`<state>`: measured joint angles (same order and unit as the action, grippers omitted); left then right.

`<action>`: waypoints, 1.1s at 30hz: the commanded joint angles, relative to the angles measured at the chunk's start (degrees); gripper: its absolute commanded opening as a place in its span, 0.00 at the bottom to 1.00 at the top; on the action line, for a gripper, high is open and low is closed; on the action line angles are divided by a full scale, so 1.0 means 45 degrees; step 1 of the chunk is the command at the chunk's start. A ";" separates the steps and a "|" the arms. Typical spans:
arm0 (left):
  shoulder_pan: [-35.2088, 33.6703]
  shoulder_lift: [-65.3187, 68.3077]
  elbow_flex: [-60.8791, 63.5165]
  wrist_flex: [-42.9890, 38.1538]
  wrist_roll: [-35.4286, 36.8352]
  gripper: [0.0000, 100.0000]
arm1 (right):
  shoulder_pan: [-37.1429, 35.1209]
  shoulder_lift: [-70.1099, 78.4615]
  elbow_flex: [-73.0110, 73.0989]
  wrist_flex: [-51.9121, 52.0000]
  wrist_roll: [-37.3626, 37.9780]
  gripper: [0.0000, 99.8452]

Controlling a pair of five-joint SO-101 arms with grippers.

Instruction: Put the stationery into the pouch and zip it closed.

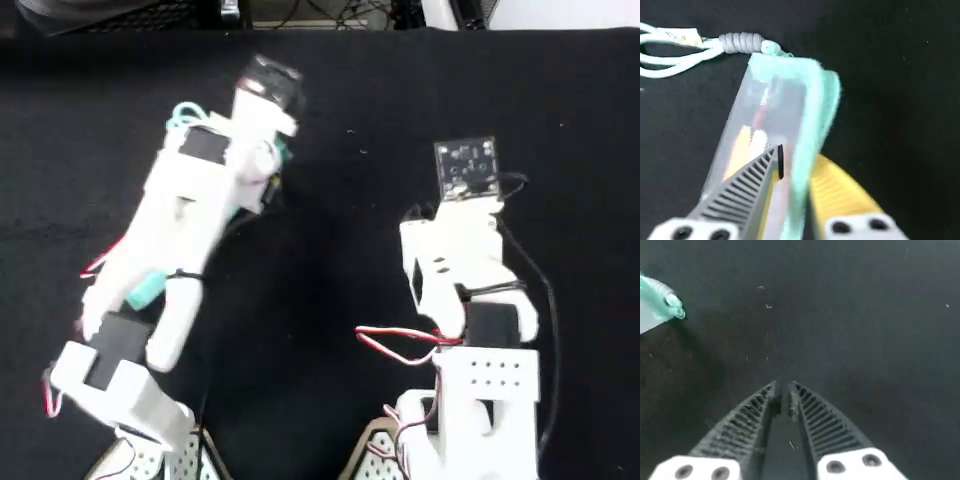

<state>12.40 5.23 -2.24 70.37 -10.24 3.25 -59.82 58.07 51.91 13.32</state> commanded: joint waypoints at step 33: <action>-0.7433 -1.5062 1.3372 -0.1211 -0.0625 0.05 | -0.1934 -1.0735 0.7707 0.3302 0.1407 0.01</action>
<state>-20.84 -51.74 45.85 68.35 -10.42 -4.66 -102.02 91.47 63.43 18.86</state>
